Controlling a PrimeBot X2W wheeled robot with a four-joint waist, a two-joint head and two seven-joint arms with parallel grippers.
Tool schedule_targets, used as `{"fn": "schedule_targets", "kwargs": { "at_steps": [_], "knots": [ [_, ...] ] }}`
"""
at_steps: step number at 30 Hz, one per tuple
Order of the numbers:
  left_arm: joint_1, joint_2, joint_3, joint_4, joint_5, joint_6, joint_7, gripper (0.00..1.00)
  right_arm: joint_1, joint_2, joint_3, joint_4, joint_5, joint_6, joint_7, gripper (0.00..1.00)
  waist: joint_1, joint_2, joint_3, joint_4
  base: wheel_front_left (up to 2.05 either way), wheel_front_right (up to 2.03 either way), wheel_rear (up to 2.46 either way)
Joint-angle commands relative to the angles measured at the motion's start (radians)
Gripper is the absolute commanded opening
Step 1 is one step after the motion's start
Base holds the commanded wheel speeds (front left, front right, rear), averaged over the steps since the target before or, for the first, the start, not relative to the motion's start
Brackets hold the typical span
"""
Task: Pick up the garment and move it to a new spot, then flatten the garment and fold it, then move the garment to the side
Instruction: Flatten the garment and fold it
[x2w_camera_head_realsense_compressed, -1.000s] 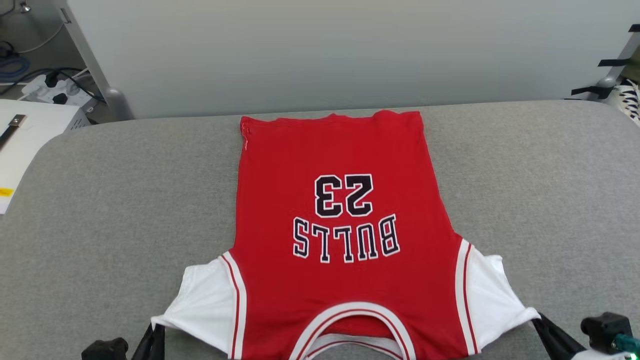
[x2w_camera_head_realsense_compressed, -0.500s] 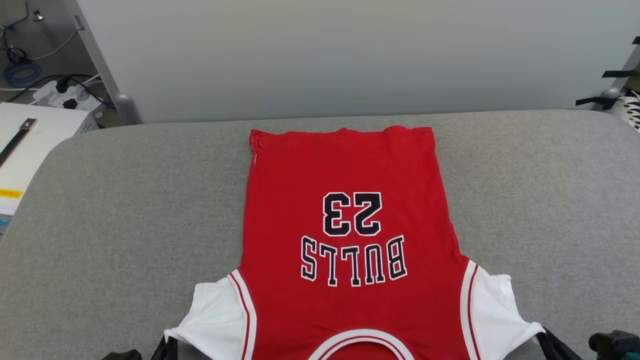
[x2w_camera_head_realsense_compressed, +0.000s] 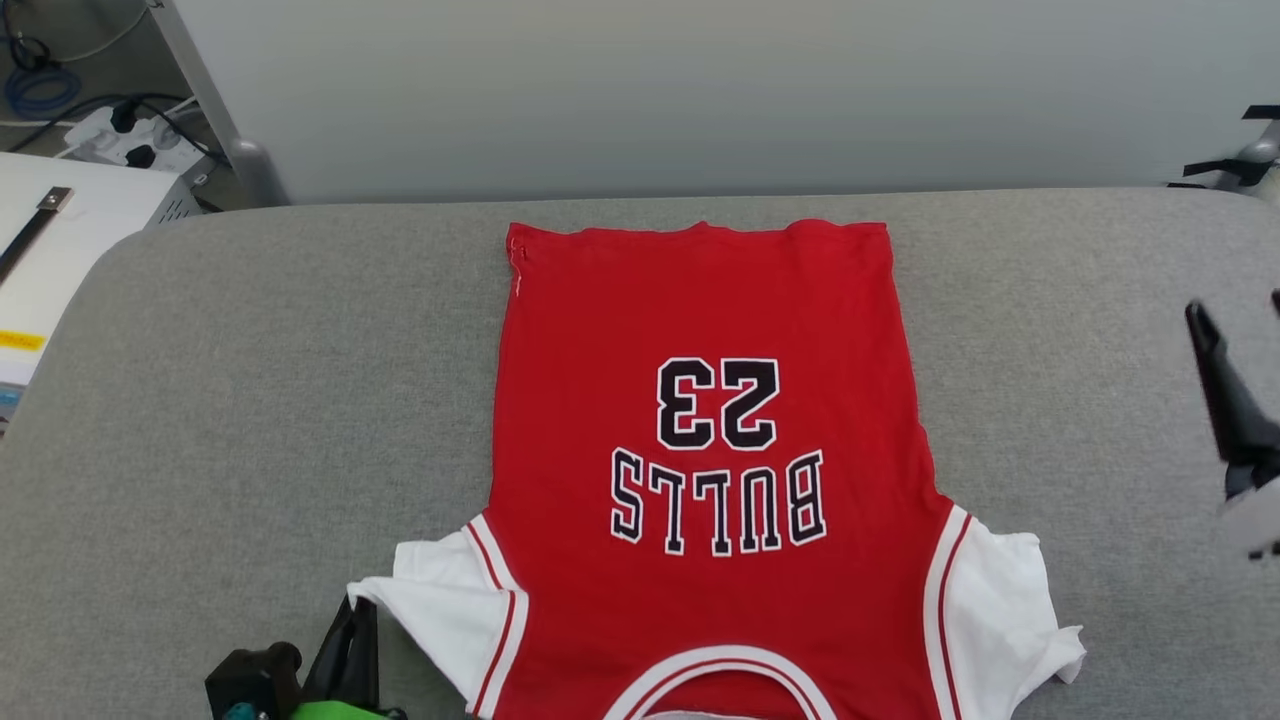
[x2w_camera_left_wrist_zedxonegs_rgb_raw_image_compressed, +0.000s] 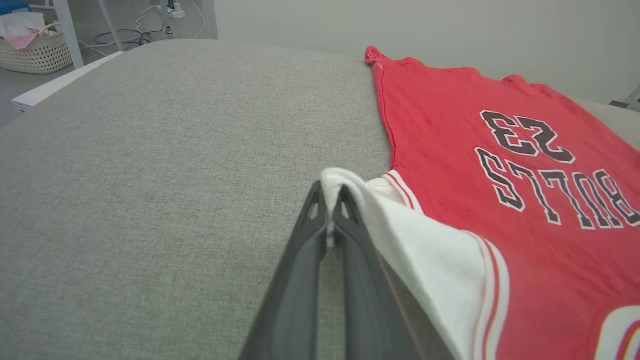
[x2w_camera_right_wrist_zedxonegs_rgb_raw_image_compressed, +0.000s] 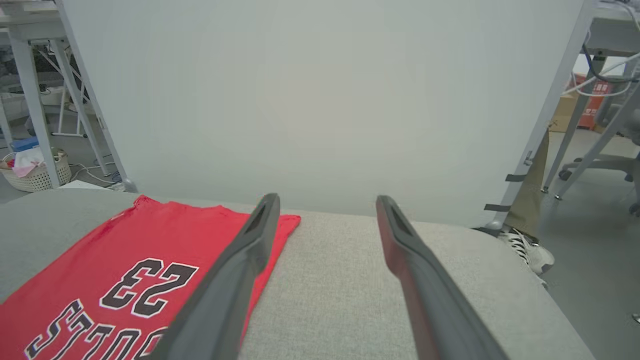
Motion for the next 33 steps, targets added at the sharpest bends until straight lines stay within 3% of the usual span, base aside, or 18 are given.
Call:
{"fn": "schedule_targets", "kwargs": {
  "at_steps": [1, 8, 10, 16, 19, 26, 33],
  "knots": [
    [-0.031, -0.010, 0.003, -0.018, 0.017, -0.008, -0.006, 0.00, -0.061, -0.016, -0.017, -0.030, 0.004, -0.001, 0.031, 1.00, 0.0001, -0.0001, 0.042, 0.032, 0.00, 0.00, 0.00],
    [-0.096, -0.046, -0.001, -0.073, 0.047, -0.022, -0.006, 0.00, -0.364, -0.038, -0.041, -0.070, 0.124, -0.001, 0.289, 1.00, 0.0001, -0.0001, 0.174, 0.104, 0.00, 0.00, 0.00],
    [-0.117, -0.059, -0.002, -0.088, 0.053, -0.026, -0.006, 0.00, -0.469, -0.072, -0.030, -0.050, 0.117, -0.001, 0.351, 1.00, 0.0001, -0.0001, 0.220, 0.126, 0.00, 0.00, 0.00],
    [-0.186, -0.091, -0.016, -0.124, 0.066, -0.042, -0.006, 0.00, -0.741, -0.155, 0.048, 0.088, 0.079, -0.001, 0.520, 1.00, 0.0001, -0.0001, 0.354, 0.192, 0.00, 0.00, 0.00],
    [-0.216, -0.101, -0.023, -0.141, 0.067, -0.047, -0.006, 0.00, -0.848, -0.171, 0.119, 0.191, 0.090, -0.001, 0.656, 1.00, 0.0001, -0.0001, 0.410, 0.217, 0.00, 0.00, 0.00],
    [-0.271, -0.109, -0.069, -0.172, 0.052, -0.055, -0.006, 0.00, -1.011, -0.197, 0.261, 0.361, 0.127, -0.001, 0.913, 1.00, 0.0001, -0.0001, 0.511, 0.268, 0.00, 0.00, 0.00],
    [-0.313, -0.110, -0.125, -0.219, 0.005, -0.025, -0.006, 0.00, -1.083, -0.204, 0.312, 0.492, 0.096, -0.001, 1.043, 1.00, 0.0001, -0.0001, 0.594, 0.311, 0.00, 0.00, 0.00]
  ]
}}
